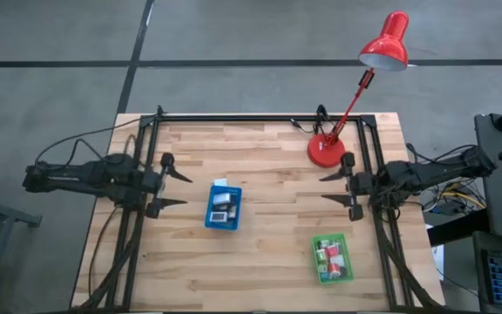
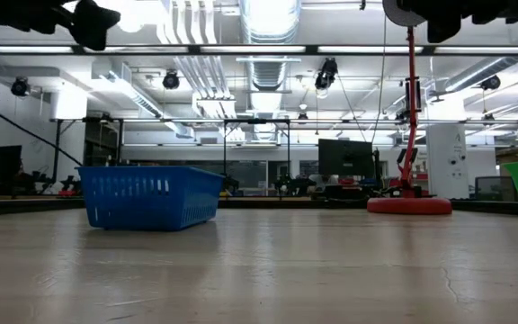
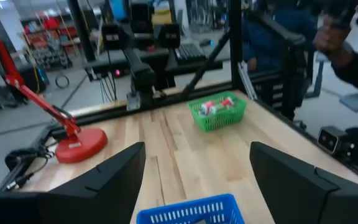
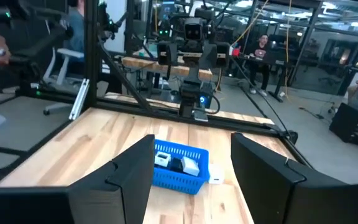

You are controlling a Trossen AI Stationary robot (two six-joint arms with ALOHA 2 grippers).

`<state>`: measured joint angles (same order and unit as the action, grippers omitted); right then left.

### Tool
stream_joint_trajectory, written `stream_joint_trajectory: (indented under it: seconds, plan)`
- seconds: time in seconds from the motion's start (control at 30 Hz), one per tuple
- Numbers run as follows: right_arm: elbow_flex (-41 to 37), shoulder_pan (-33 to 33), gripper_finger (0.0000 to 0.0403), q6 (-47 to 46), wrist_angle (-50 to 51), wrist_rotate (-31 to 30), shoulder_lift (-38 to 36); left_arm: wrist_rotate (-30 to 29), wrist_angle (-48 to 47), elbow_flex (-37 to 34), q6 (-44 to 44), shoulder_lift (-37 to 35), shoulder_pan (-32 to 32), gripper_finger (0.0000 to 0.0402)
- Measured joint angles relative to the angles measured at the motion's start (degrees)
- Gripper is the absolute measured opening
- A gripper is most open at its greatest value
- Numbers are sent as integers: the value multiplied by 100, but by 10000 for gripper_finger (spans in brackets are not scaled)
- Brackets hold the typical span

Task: Pick & Place Office items
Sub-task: Put the white charger adapter into the green bin

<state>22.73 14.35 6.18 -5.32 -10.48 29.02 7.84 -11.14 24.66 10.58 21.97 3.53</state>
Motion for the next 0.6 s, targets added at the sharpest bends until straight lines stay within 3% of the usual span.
stream_joint_trajectory:
  seconds: [0.33,0.6]
  plan:
    - [-628,0,203,-143,-195,50,-1003,13,-50,-369,-262,-1142,-2,292]
    - [-1267,0,203,-105,-410,7,-1827,-124,-464,-524,-358,-1607,-9,292]
